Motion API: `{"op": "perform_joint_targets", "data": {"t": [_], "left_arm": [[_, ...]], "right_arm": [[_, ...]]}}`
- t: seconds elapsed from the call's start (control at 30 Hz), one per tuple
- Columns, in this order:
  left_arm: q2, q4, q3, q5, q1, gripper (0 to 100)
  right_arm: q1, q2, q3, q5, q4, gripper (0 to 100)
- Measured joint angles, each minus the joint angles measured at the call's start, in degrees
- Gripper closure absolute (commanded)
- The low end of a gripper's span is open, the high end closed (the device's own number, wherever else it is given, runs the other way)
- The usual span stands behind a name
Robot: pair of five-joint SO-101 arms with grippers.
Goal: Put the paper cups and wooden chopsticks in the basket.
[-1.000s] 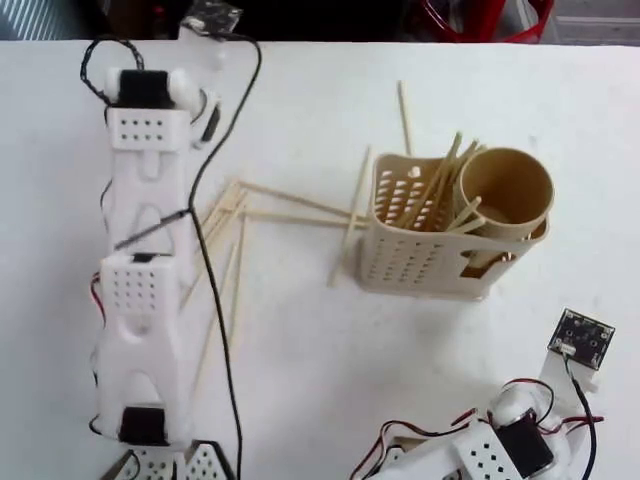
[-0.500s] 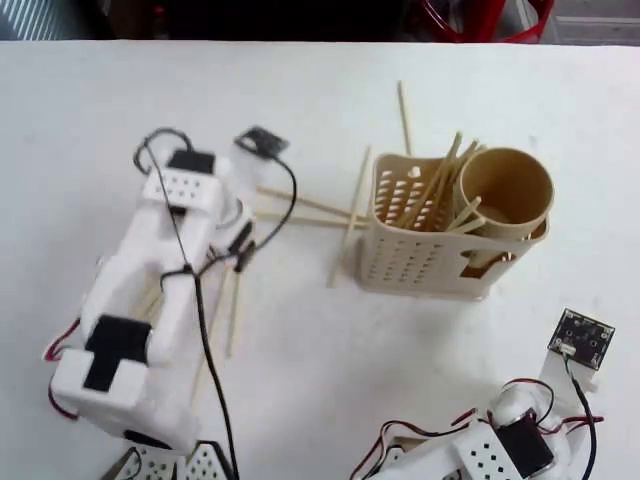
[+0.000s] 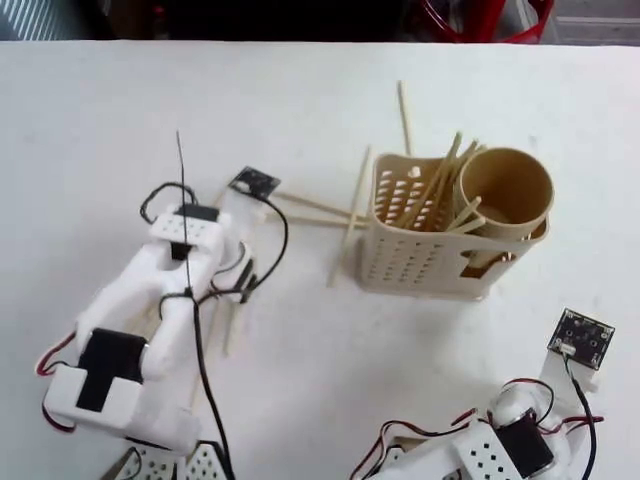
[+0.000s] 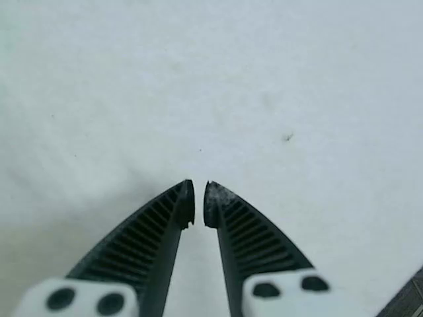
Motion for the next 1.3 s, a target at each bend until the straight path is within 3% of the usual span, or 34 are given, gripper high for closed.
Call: {"op": "perform_joint_targets", "data": {"t": [0.2,0.53,0.9,1.3], "left_arm": [[-1.23,-1.05,1.49,0.44,-0.09,98],[-1.23,-0.88,0.26,2.81,-0.26,98],[-1.14,13.98,-21.63,6.86,1.05,98],[-1.14,17.05,-31.38,9.05,1.14,98]], "right_arm": [[0.0,0.0,0.0,0.0,0.0,96.1],[0.0,0.0,0.0,0.0,0.0,96.1],[0.0,0.0,0.0,0.0,0.0,96.1],[0.0,0.0,0.0,0.0,0.0,96.1]]}}
